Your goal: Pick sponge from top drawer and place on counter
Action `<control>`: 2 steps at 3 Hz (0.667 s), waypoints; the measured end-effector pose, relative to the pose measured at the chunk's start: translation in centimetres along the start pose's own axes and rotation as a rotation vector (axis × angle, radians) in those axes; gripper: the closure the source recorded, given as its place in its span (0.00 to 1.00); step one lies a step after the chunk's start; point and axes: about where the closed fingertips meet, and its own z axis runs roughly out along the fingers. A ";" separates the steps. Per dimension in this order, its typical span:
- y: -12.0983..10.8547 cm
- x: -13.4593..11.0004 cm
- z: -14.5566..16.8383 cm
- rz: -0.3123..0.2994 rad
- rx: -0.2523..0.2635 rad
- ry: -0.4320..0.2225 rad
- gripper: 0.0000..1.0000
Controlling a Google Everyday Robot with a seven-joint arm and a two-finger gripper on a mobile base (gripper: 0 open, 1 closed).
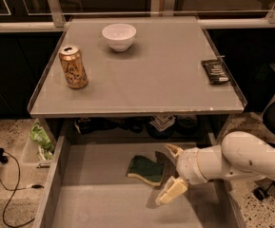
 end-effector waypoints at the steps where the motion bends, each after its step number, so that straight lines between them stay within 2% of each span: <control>1: -1.2 0.9 3.3 0.048 0.018 0.022 0.00; 2: -0.9 0.6 4.3 0.047 0.007 0.021 0.00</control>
Offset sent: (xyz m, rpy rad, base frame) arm 0.0242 0.0259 -0.0399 -0.0213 0.0331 -0.0555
